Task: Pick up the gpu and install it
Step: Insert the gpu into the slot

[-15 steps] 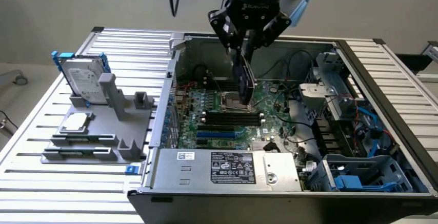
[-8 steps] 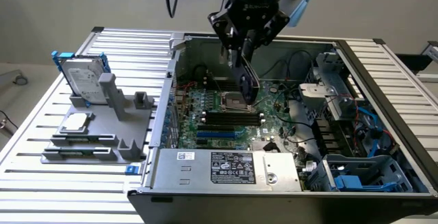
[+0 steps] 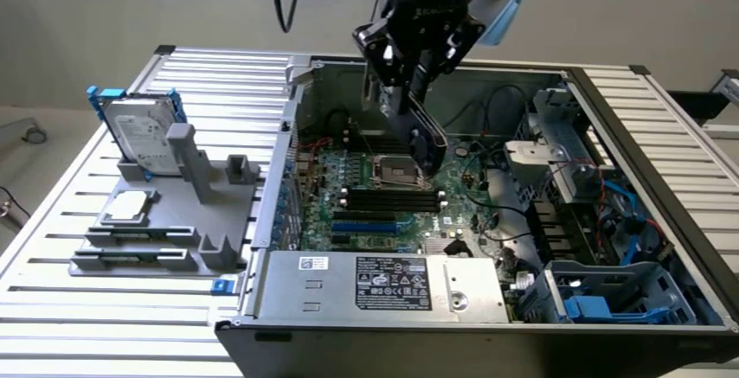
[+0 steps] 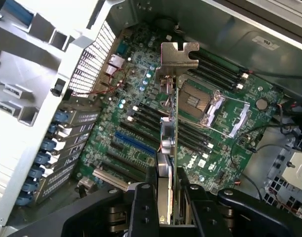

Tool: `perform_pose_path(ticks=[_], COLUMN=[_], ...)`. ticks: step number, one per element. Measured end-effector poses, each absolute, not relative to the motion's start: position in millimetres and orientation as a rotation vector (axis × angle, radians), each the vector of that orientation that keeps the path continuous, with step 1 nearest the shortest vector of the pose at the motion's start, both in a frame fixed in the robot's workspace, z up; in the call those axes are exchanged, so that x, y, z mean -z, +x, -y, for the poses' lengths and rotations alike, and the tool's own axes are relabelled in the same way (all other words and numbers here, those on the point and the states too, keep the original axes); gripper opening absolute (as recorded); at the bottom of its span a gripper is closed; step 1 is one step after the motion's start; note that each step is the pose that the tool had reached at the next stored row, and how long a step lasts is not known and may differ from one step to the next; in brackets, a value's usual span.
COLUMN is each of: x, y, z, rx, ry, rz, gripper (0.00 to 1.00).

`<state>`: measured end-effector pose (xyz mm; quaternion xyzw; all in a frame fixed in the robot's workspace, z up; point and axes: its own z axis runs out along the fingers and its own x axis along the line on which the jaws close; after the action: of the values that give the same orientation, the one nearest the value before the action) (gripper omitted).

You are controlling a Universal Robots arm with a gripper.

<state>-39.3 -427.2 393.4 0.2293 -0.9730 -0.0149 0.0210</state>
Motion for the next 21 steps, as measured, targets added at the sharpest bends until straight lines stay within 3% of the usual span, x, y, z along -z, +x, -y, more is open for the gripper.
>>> perform_pose_path(ticks=[21], x=[-393.4], y=[-39.3], z=[427.2], rx=[0.051], ry=[1.256], rz=[2.851], gripper=[0.26])
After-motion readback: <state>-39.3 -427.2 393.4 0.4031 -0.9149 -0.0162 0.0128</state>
